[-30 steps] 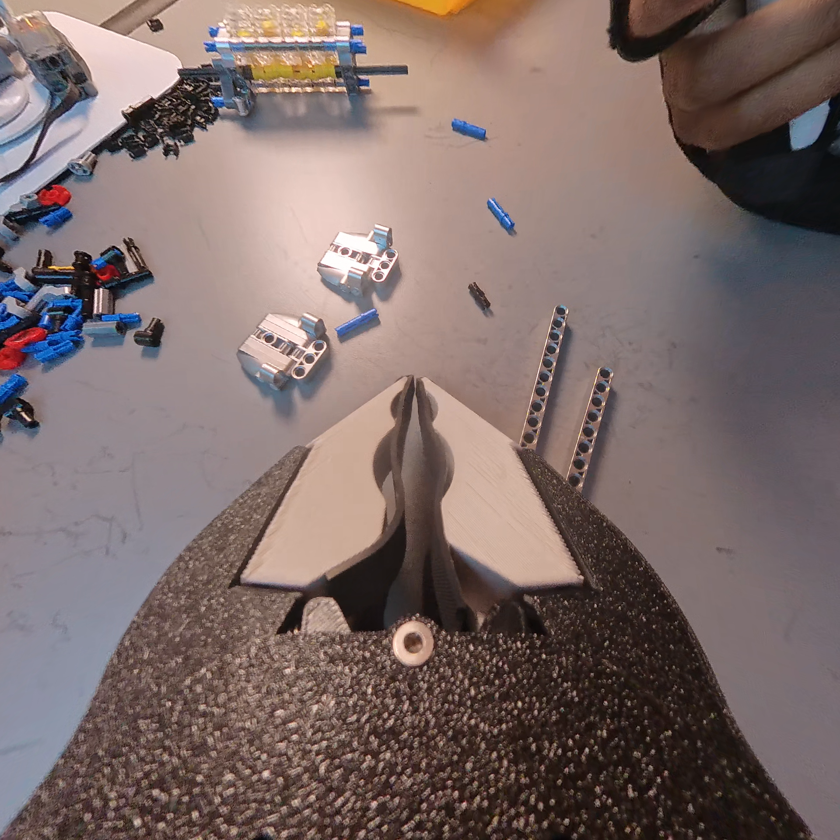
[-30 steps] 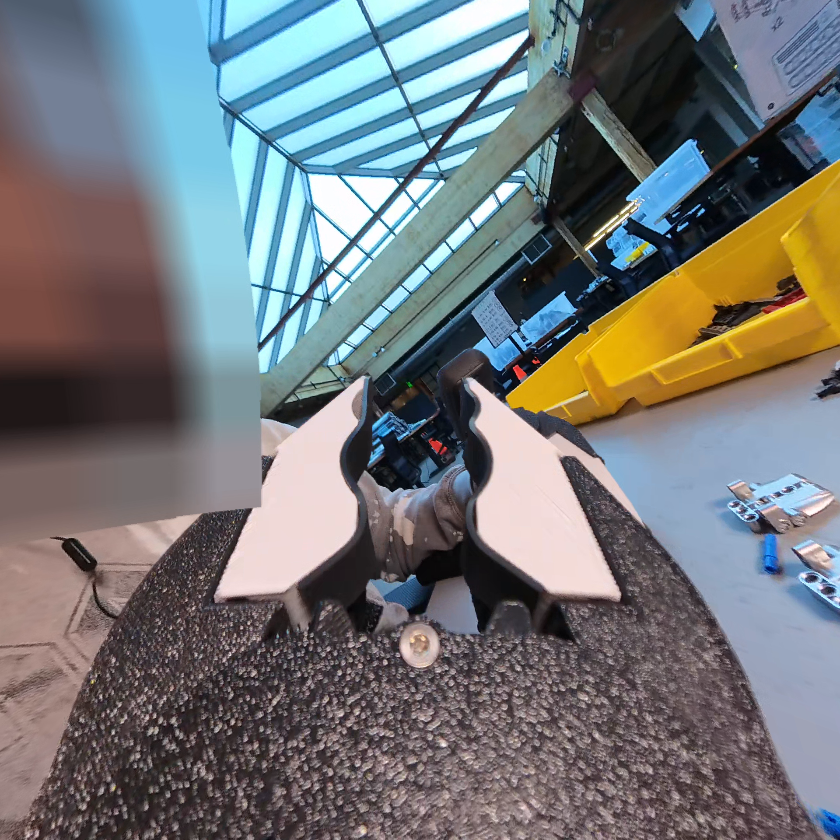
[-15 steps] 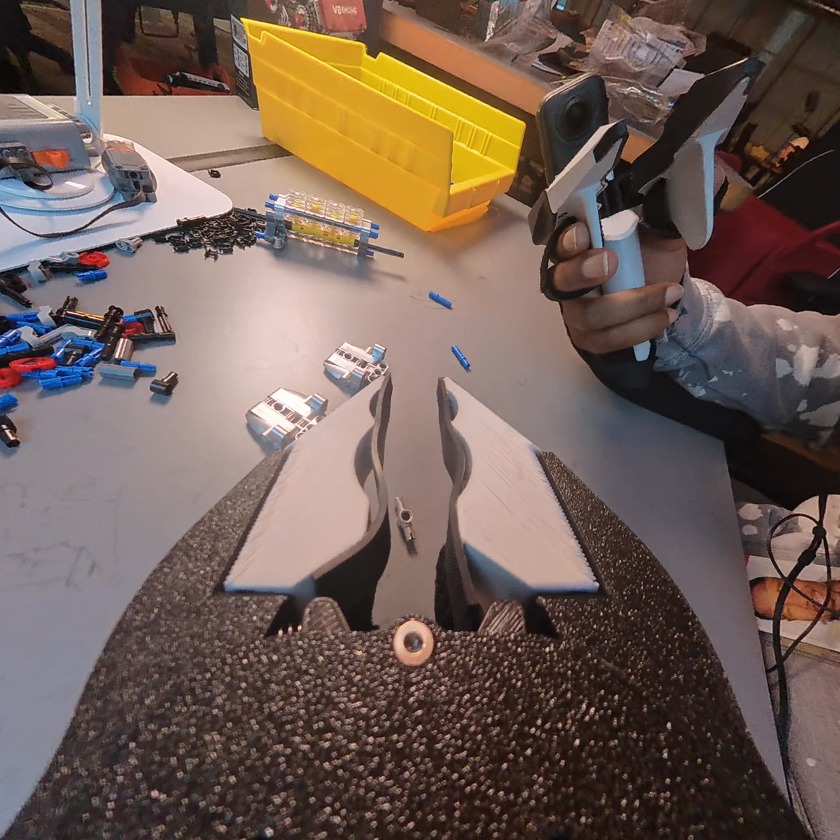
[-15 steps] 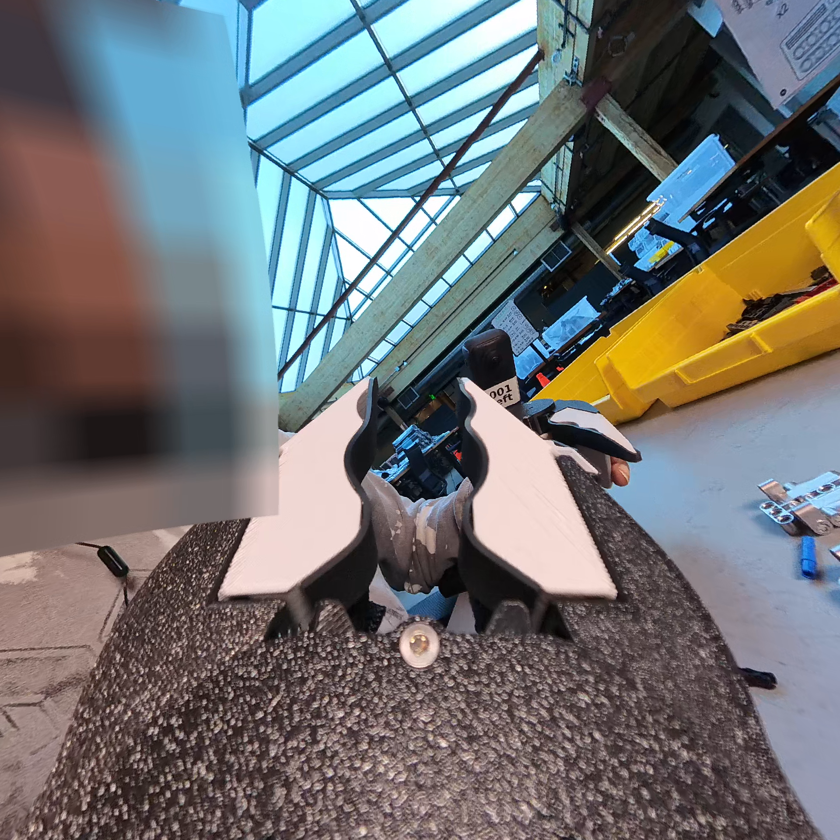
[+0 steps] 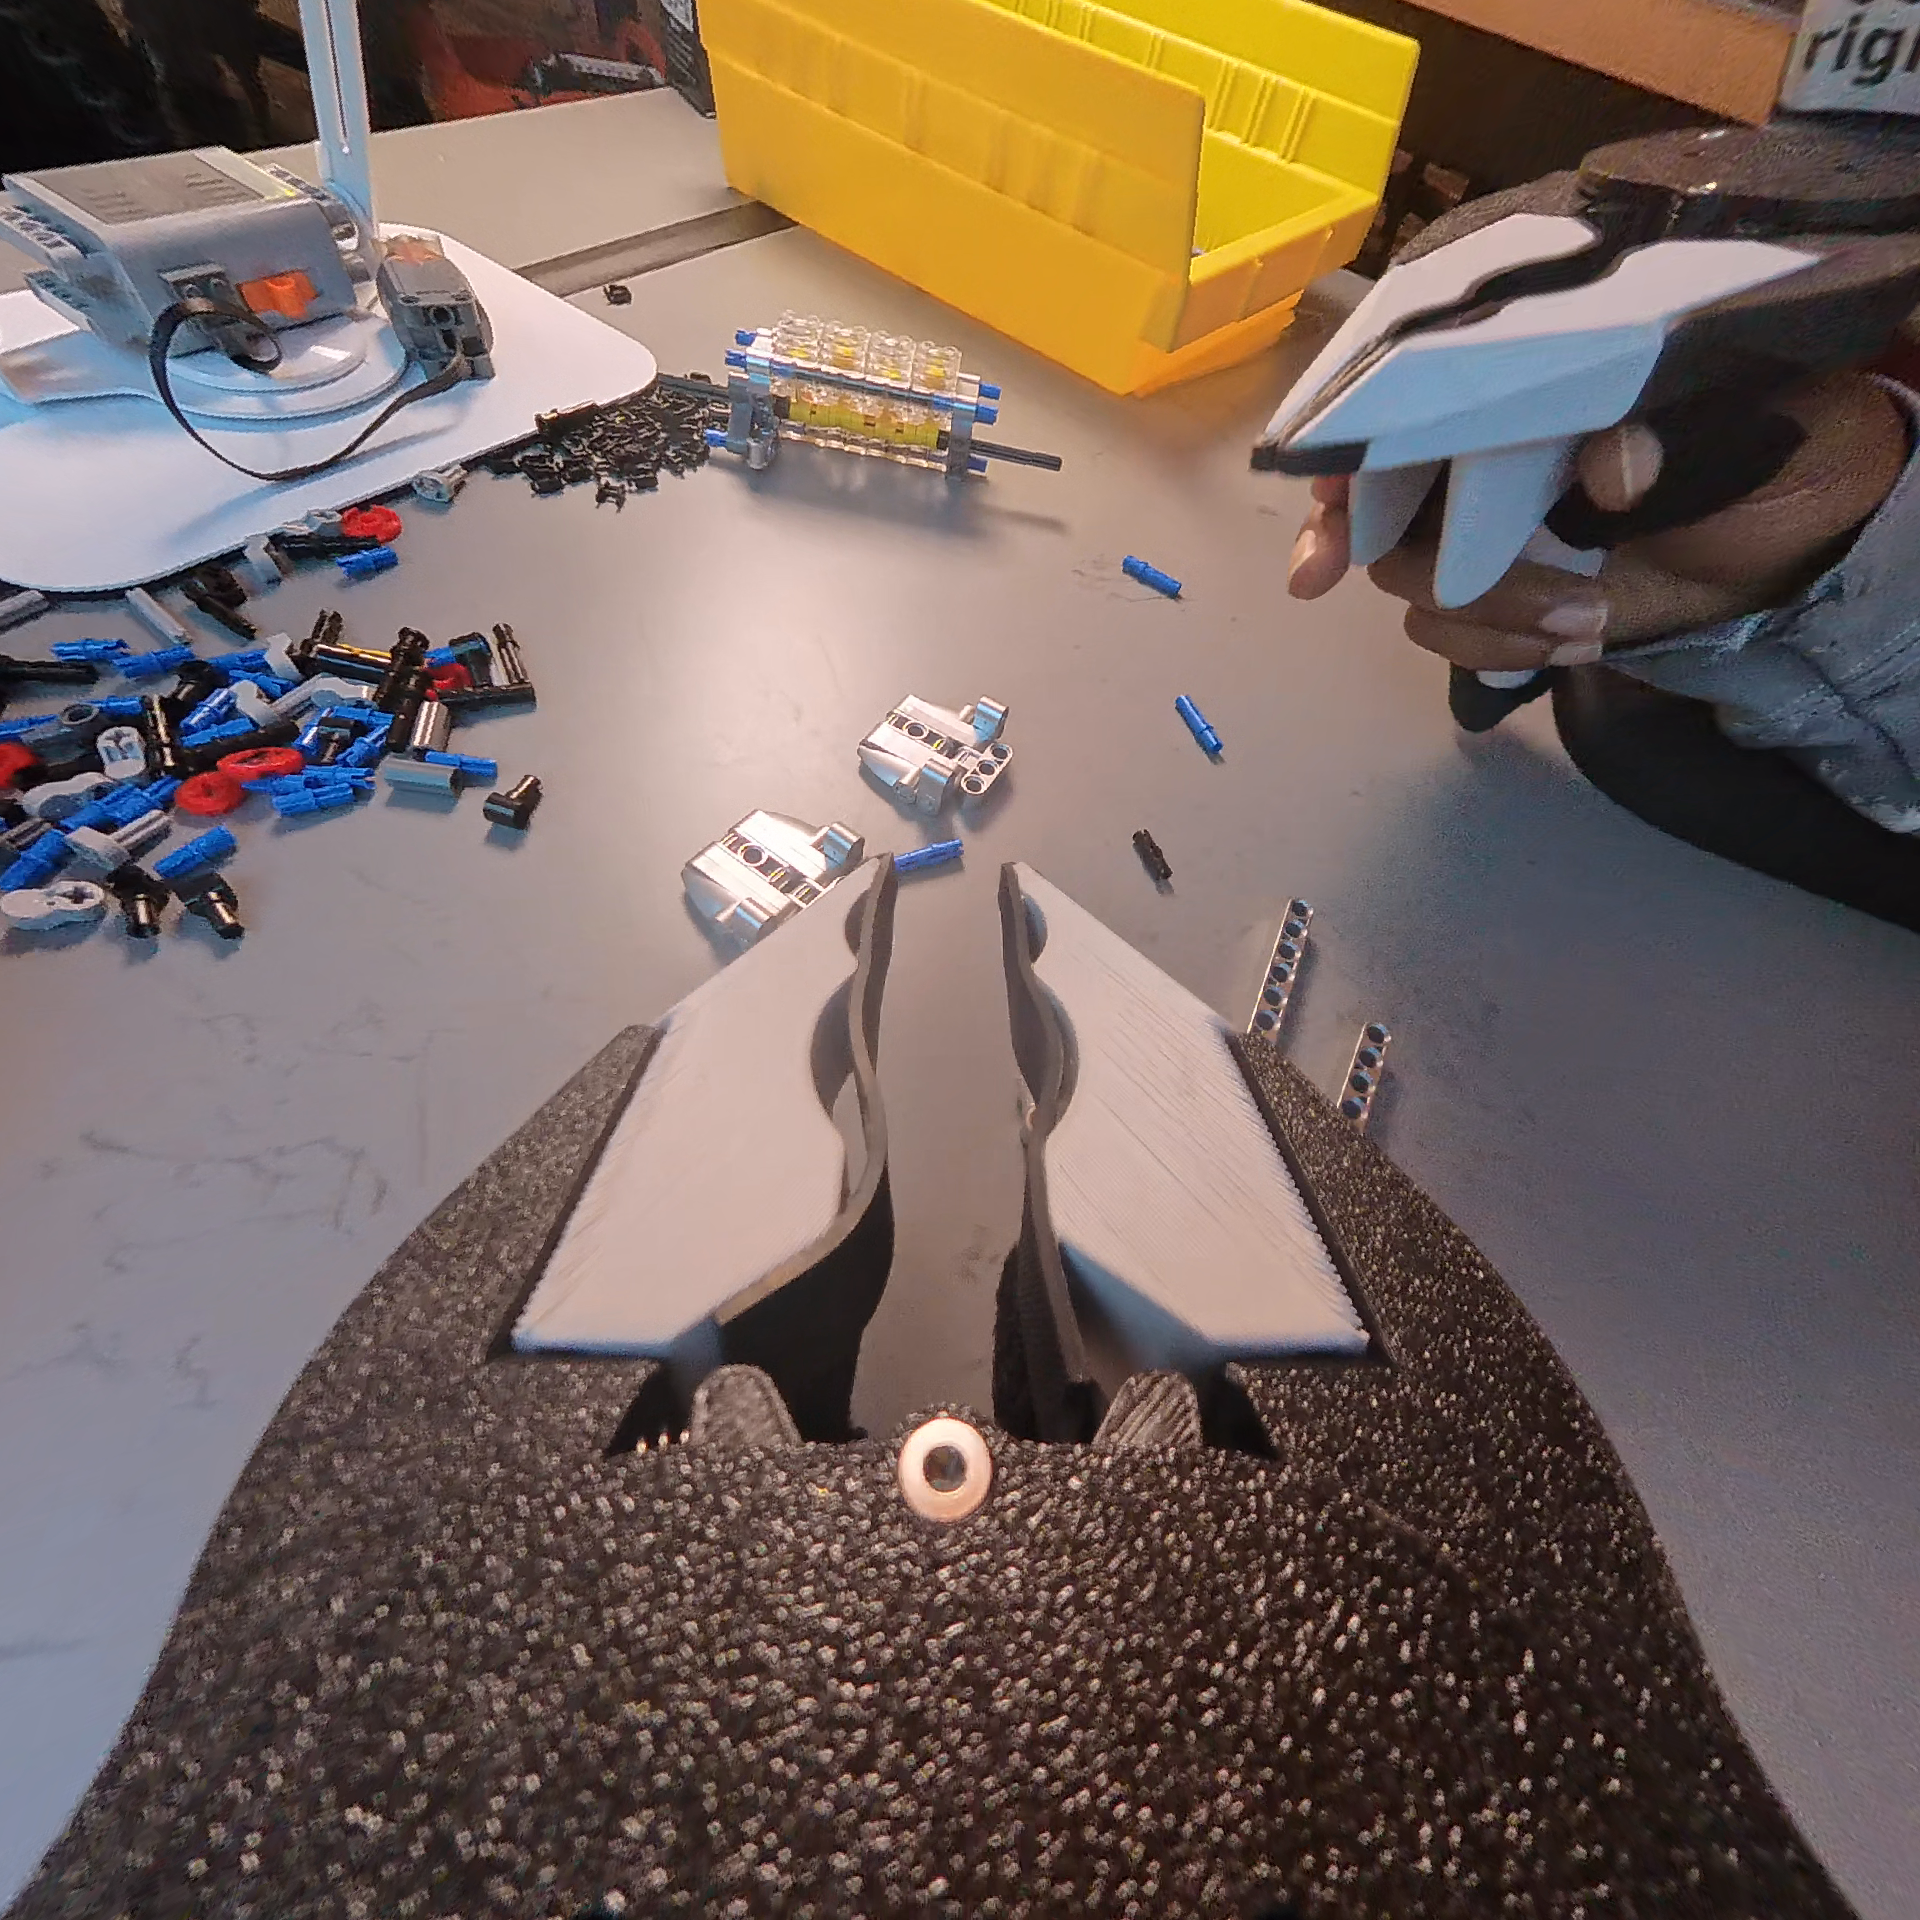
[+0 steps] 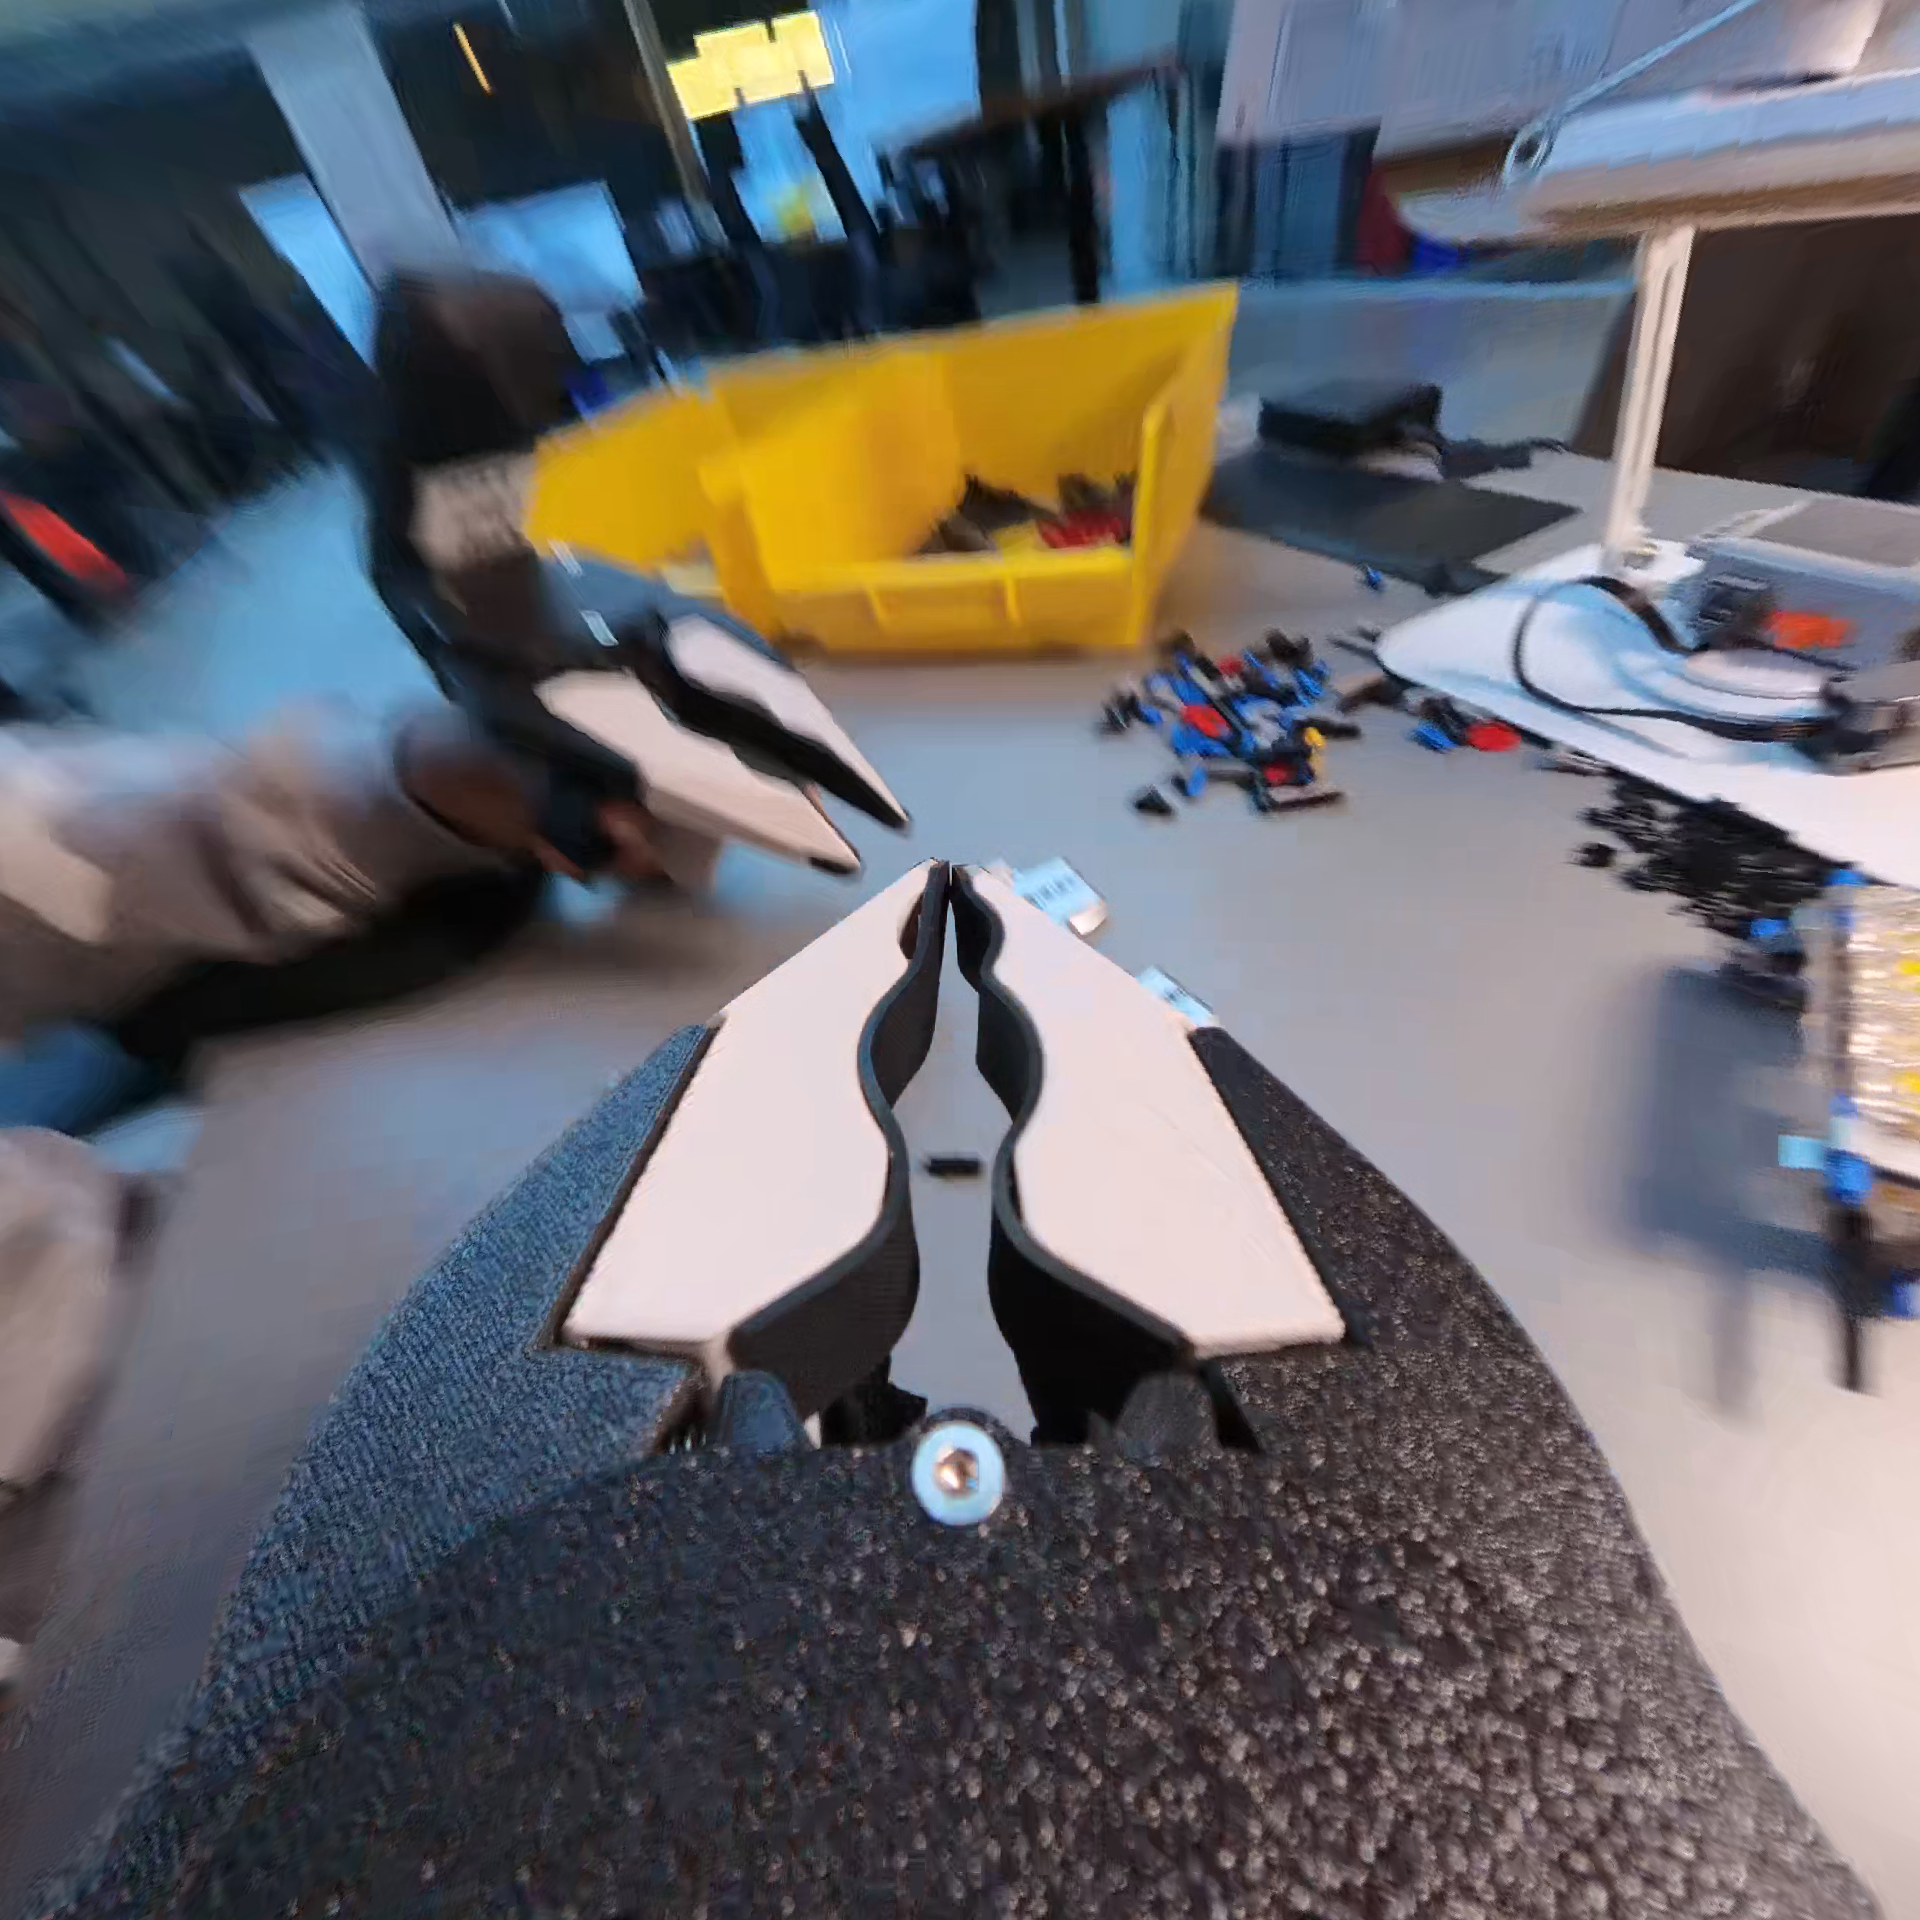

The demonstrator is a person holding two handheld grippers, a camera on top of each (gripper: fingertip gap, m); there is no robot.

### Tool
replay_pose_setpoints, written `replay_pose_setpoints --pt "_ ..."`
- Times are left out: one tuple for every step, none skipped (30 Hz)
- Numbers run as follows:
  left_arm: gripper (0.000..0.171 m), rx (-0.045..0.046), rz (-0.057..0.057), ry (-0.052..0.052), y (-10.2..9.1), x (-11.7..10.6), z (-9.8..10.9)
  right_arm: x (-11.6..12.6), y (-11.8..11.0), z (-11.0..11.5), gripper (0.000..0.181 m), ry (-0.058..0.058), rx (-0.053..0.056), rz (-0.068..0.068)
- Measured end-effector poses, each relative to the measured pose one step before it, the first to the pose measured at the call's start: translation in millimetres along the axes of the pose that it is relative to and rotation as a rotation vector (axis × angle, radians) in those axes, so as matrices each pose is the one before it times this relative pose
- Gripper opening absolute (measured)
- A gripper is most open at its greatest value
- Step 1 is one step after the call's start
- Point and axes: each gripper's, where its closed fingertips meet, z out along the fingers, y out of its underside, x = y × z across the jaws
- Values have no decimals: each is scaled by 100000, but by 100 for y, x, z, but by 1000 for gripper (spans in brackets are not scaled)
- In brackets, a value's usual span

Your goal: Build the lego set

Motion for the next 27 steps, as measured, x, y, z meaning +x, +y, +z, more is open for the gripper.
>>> replay_pose_setpoints --pt "18 -659 1029 -886 107 -95 50 179 1335 552 2 3707 -8364 -8372" --pt "18 -460 832 -702 74 -69 20 8 1346 638 8 2386 -8672 -7125" --pt "18 -375 616 -510 58 -41 6 -49 1068 676 13 2211 -7150 -5989" --pt "18 -475 448 -397 68 -45 -4 -293 766 687 15 467 -5928 -5130" --pt "18 -568 429 -480 82 -64 -14 -323 474 653 16 -40 -4444 -4429" --pt "18 -463 517 -748 76 -111 -27 -131 211 604 16 689 -3087 -3675" --pt "18 -375 571 -891 56 -152 -32 -134 101 522 16 -1 -2703 -3260" --pt "18 -333 485 -806 51 -144 -32 -105 33 445 16 -432 -2460 -2546" --pt "18 -256 232 -607 37 -120 -25 9 1 479 16 -294 -2189 -1621" --pt "18 -126 -57 -263 21 -71 -21 85 -12 413 16 -419 -2051 -769" --pt "18 -39 -241 66 9 -12 -15 24 35 391 16 -1297 -2012 43" --pt "18 -51 -295 121 15 -14 -6 8 60 437 16 -1795 -2041 775" --pt "18 -89 -224 8 38 -36 1 180 76 512 16 -1092 -2045 1148" --pt "18 -169 -199 -31 49 -43 -5 130 135 357 16 -710 -2191 883" --pt "18 -213 -260 42 46 -44 6 173 105 273 17 -295 -2058 267" --pt "18 -206 -311 142 50 -24 -2 149 -10 184 17 -96 -1171 -280" --pt "18 -136 -287 146 35 -12 -7 106 -46 134 17 -168 -879 -215" --pt "18 -17 -214 131 5 -14 -17 208 -67 228 17 223 -1065 -100" --pt "18 74 -161 183 -13 12 -17 195 65 126 17 381 -1326 -15" --pt "18 65 -122 280 -12 33 -15 106 177 149 17 -311 -1883 45" --pt "18 -43 -91 311 -3 51 -8 -82 26 66 14 -1724 -666 720" --pt "18 -144 1 273 14 54 4 -111 63 86 13 -1995 -837 1475" --pt "18 -127 122 188 25 45 5 -87 29 22 11 -1534 -300 1296" --pt "18 -144 173 204 27 53 7 -153 33 35 8 -1632 -153 894" --pt "18 -186 153 244 31 62 29 -28 3 8 7 -607 38 801" --pt "18 -252 137 301 49 61 26 110 40 -7 4 244 -25 402" --pt "18 -238 177 365 55 85 38 9 18 15 4 -345 333 -197"
